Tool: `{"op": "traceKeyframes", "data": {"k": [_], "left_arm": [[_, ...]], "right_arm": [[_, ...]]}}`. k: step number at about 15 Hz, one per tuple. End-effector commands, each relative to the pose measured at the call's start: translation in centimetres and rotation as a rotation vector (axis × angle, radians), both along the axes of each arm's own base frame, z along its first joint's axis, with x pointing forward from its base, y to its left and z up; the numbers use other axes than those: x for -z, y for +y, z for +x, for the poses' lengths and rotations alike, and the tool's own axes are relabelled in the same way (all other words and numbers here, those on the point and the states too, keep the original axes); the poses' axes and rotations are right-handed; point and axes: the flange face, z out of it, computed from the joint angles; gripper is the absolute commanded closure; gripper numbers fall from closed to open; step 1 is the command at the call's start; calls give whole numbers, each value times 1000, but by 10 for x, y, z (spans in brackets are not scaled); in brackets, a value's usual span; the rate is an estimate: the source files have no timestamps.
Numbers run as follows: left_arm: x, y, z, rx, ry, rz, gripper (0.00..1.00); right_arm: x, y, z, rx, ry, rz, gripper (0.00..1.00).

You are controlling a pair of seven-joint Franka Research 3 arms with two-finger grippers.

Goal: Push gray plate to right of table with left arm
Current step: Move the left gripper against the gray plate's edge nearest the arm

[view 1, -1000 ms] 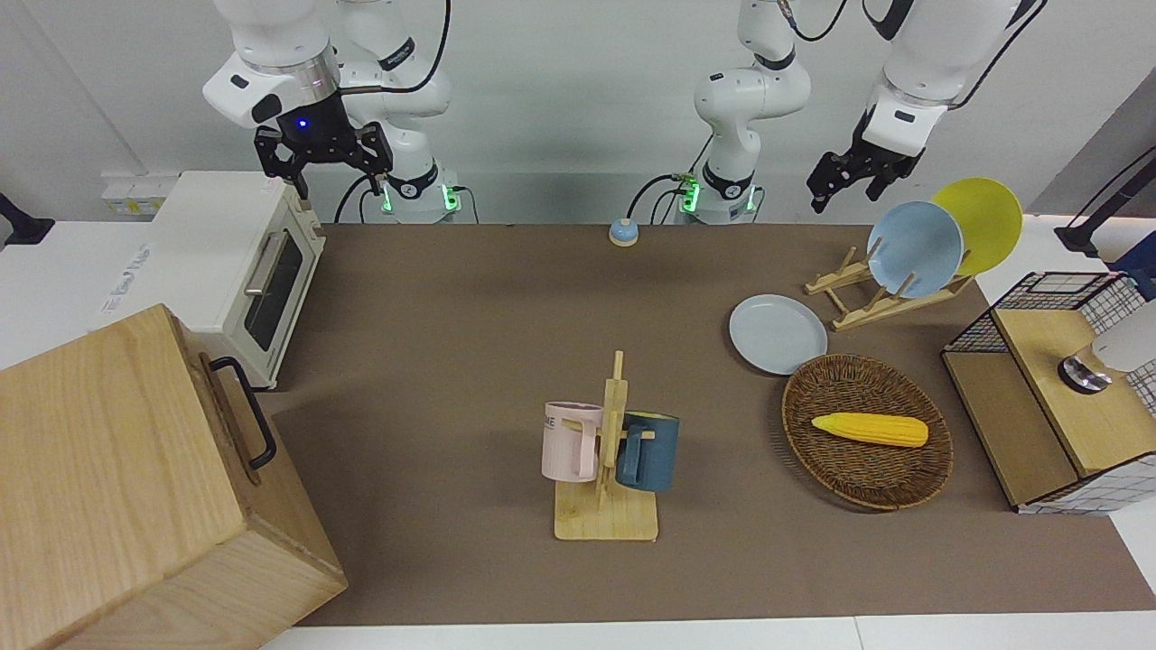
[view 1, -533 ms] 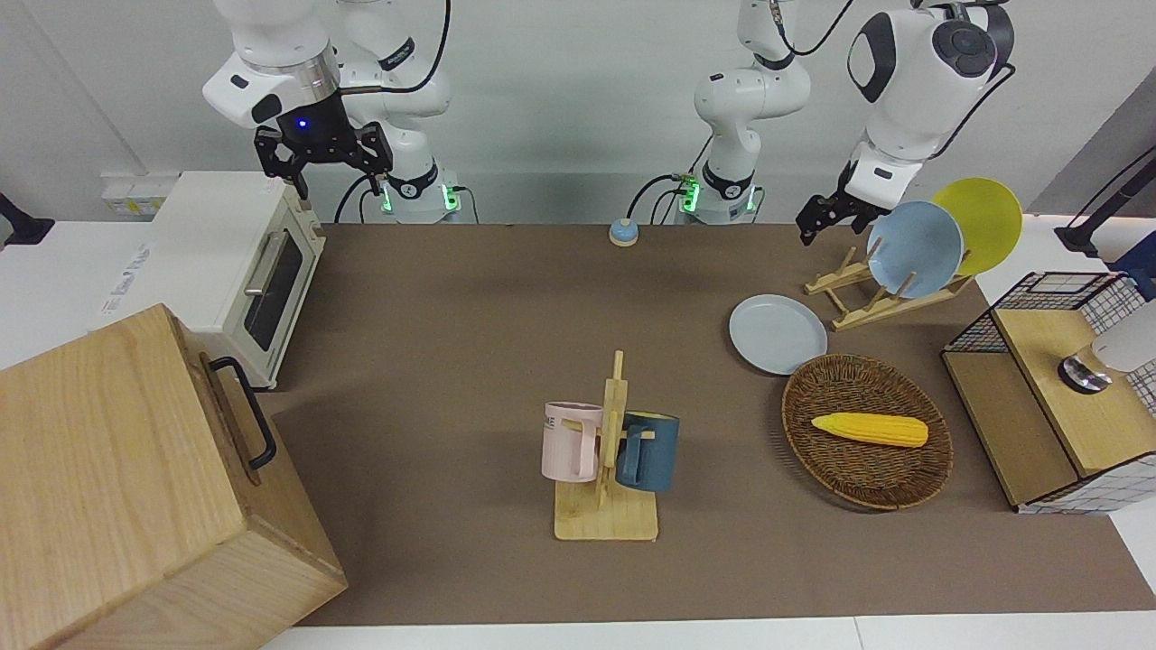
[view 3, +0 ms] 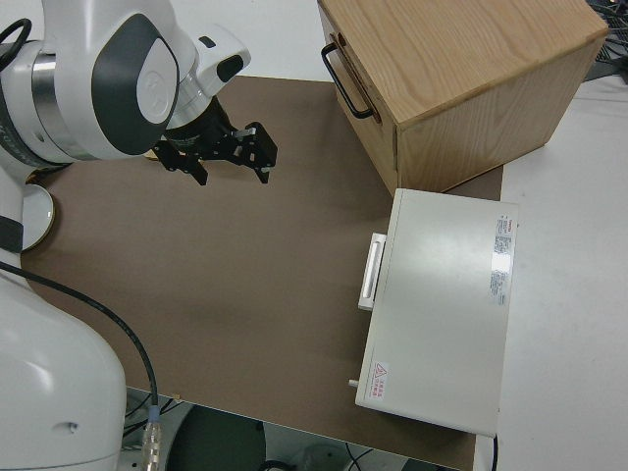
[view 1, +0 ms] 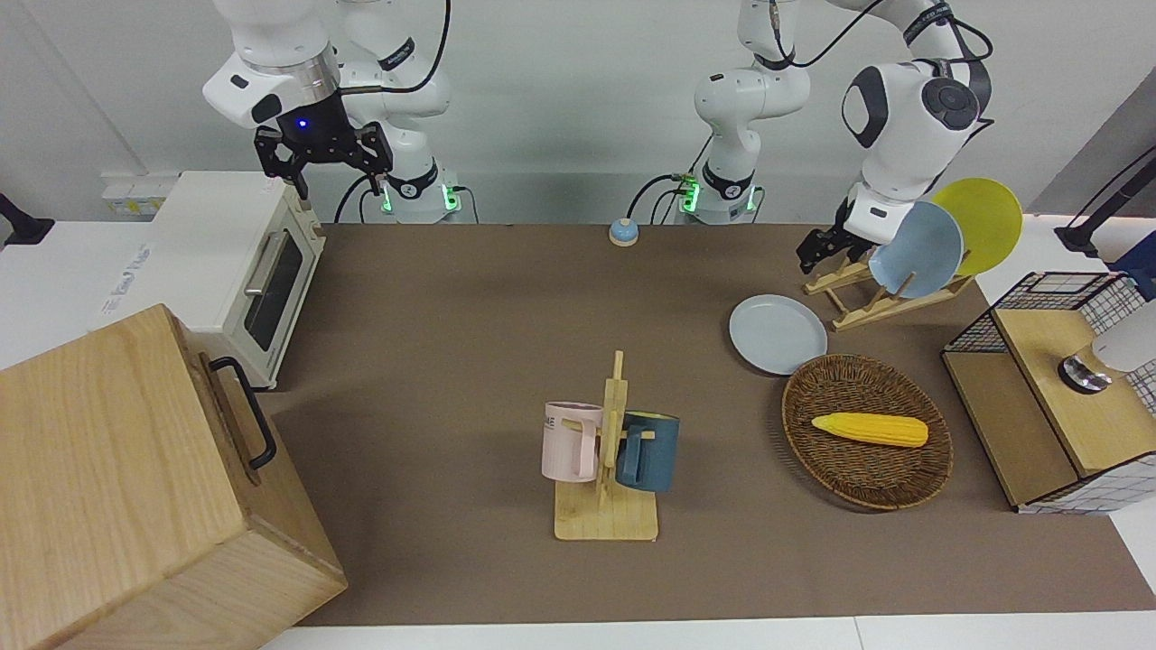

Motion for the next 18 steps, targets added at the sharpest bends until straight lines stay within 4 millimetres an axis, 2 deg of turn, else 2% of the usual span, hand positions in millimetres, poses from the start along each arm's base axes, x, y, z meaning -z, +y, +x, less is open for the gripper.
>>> {"op": "traceKeyframes", "data": {"k": [1, 5, 9, 12, 16, 18], "left_arm": [[36, 4, -3, 21, -17, 3, 7], [66, 8, 0, 60, -10, -7, 9], [107, 19, -6, 84, -21, -14, 34], [114, 20, -5, 84, -17, -17, 94], [117, 17, -5, 88, -9, -19, 289], [119, 17, -5, 88, -6, -20, 347]], "right_arm": [[-2, -1, -5, -4, 6, -3, 5], [-2, -1, -5, -4, 6, -1, 5], [-2, -1, -5, -4, 6, -3, 5], [-2, -1, -5, -4, 6, -3, 5], [-2, -1, -5, -4, 6, -1, 5], [-2, -1, -5, -4, 6, -1, 5]]}}
